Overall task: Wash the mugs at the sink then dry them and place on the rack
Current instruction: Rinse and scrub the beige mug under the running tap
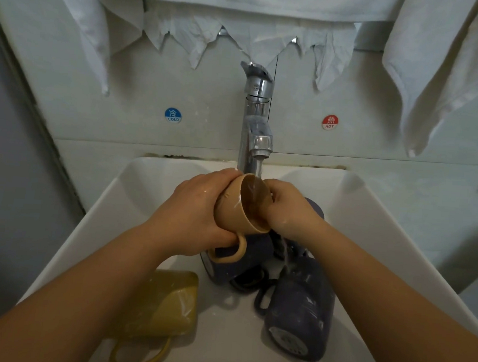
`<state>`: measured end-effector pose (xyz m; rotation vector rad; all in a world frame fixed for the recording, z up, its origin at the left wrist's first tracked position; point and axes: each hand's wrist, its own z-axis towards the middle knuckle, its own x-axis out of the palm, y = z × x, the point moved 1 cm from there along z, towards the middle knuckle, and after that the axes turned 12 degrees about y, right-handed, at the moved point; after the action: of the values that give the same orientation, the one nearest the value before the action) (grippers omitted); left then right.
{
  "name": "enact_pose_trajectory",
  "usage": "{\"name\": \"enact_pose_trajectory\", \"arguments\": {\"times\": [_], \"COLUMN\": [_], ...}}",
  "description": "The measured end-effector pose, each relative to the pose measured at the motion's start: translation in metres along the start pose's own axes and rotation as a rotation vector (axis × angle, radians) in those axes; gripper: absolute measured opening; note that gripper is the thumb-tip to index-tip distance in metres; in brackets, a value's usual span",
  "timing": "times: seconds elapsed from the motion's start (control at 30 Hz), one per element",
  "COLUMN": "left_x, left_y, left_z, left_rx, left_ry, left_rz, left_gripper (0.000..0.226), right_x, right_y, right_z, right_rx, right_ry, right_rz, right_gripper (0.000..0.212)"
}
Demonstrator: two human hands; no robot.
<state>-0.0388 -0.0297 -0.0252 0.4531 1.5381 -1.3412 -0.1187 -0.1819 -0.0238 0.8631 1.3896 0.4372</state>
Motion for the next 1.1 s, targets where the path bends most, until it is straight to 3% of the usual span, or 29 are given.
{"name": "enact_pose_trajectory", "arguments": {"times": [0.1,0.27,0.43,0.53,0.63,0.73,0.87,0.93,1.0,1.1], "left_x": [0.002,0.0,-0.005,-0.007,-0.006,-0.007,-0.009,-0.009,-0.01,-0.014], "left_y": [0.0,0.001,-0.002,0.0,-0.004,-0.003,0.0,-0.002,-0.004,-0.002], "left_z": [0.0,0.002,-0.001,-0.002,-0.002,-0.001,-0.003,-0.003,-0.002,0.0], "left_rx": [0.003,-0.093,-0.076,-0.061,-0.034,-0.037,-0.039,-0.028,-0.017,-0.052], "left_ry": [0.008,-0.049,-0.059,-0.064,-0.064,-0.042,-0.035,-0.027,-0.013,0.047], "left_rz": [-0.031,-0.043,0.045,0.084,0.103,0.085,0.041,0.034,0.006,-0.076], "left_gripper": [0.086,0.108,0.096,0.094,0.093,0.097,0.101,0.098,0.097,0.095], "right_x": [-0.001,-0.004,0.002,0.003,0.003,0.0,-0.002,-0.002,-0.001,-0.004], "right_y": [-0.001,-0.003,0.0,0.002,0.001,-0.001,0.004,0.005,0.005,0.003], "right_z": [0.002,0.0,-0.005,0.0,0.007,0.003,0.0,0.0,0.001,0.003], "right_rx": [0.006,0.121,0.145,0.127,0.129,0.101,0.036,-0.001,-0.049,-0.048], "right_ry": [-0.066,-0.025,0.13,0.175,0.085,-0.022,0.143,0.086,-0.036,-0.046], "right_rz": [0.026,0.179,0.254,0.088,-0.133,-0.094,-0.174,-0.168,-0.159,-0.131], "right_gripper": [0.021,0.025,0.022,0.01,0.012,0.023,0.012,0.024,0.018,0.014]}}
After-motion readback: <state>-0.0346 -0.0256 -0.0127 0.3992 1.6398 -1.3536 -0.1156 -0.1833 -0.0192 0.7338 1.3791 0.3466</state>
